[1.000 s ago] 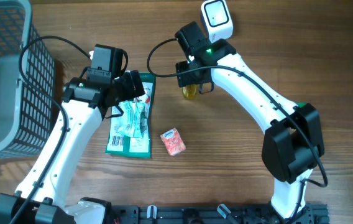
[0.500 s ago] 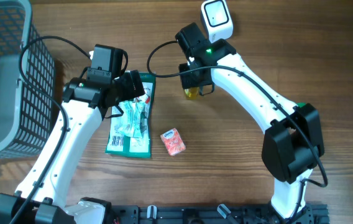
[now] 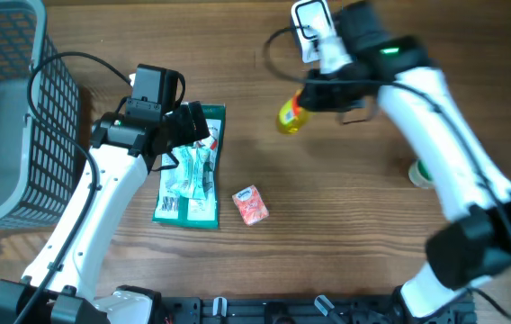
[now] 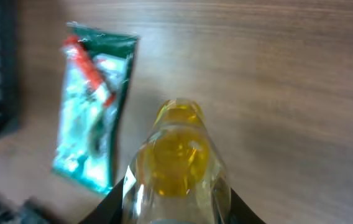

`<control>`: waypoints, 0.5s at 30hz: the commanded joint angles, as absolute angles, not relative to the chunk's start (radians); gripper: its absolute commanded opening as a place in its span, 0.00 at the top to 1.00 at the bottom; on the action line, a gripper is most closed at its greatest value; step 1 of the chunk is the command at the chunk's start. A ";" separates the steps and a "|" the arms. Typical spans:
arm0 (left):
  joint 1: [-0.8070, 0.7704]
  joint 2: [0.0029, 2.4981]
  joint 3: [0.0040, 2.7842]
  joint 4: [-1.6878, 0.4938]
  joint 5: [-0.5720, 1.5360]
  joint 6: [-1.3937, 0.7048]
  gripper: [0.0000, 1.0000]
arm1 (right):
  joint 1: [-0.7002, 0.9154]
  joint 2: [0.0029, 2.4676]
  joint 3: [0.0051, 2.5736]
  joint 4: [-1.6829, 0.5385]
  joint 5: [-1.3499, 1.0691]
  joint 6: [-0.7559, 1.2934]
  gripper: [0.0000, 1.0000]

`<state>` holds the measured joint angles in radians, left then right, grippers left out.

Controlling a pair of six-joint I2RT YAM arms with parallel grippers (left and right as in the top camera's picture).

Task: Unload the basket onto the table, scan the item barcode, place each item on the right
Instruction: 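Lift the Vim bottle and tilt it sideways, right gripper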

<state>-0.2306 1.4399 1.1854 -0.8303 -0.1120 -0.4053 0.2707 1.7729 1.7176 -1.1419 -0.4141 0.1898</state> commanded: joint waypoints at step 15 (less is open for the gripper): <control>-0.227 1.436 1.199 -0.828 -0.125 -0.397 0.00 | -0.054 1.652 1.418 -1.549 -1.285 -0.741 0.77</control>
<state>-0.2306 1.4399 1.1854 -0.8299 -0.1120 -0.4049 -0.0551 1.6695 1.5070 -1.5829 -1.1351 -0.6350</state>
